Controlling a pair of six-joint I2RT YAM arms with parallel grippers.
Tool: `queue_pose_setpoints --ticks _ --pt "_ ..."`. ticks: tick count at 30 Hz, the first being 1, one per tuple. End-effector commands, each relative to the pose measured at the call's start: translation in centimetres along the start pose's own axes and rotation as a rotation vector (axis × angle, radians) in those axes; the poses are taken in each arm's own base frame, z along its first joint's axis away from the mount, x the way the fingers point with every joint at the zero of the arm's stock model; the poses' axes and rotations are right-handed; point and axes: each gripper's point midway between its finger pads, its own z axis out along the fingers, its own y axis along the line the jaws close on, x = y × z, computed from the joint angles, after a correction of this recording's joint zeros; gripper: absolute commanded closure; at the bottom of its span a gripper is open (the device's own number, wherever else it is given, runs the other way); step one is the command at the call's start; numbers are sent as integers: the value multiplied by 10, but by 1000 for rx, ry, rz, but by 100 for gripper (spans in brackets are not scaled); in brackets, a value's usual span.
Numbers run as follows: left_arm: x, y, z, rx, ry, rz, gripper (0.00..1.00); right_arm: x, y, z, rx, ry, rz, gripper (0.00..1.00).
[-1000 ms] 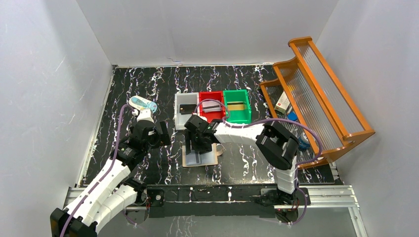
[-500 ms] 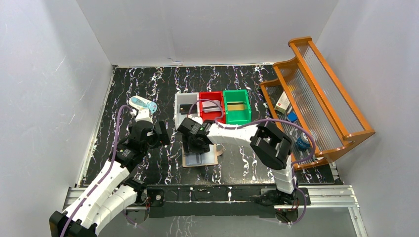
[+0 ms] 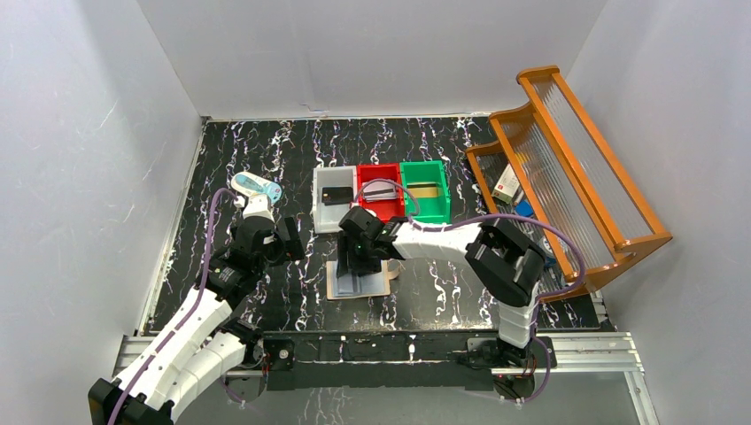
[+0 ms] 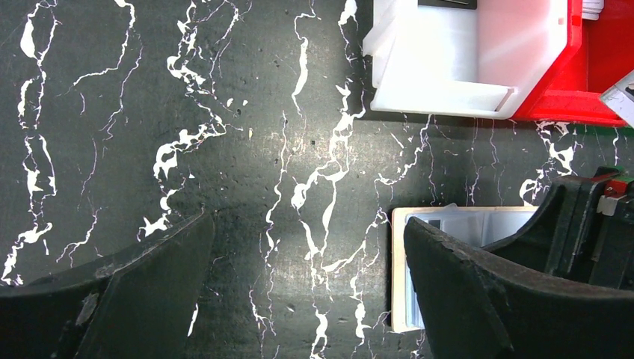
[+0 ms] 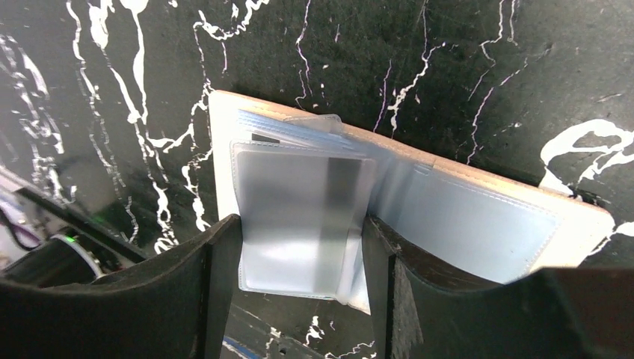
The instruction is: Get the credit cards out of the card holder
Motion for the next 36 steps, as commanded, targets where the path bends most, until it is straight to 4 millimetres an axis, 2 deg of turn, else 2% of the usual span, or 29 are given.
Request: queue_pose_setpoints --ticks 1,5,10,13,19,26,32,34,36 --pt "1 -1 0 12 -2 4 2 6 17 2 -150 33 50 34" --pt "3 -15 -2 92 22 23 2 7 18 0 -209 45 87 35" --pt "15 -57 -13 328 113 13 7 6 15 -2 -274 52 144 35" --pt "29 -87 -21 498 201 -21 15 8 11 -1 -290 60 173 36" --pt "67 -123 -36 707 469 -114 29 7 5 -1 -276 58 191 36" --pt "95 -130 -46 785 638 -152 46 8 2 1 -266 60 198 36" --pt "110 -122 -38 719 695 -167 57 8 2 1 -266 60 198 36" --pt "110 -118 -32 680 691 -163 58 8 2 0 -268 59 196 36" --pt "108 -112 -25 620 668 -146 53 8 2 0 -267 58 197 36"
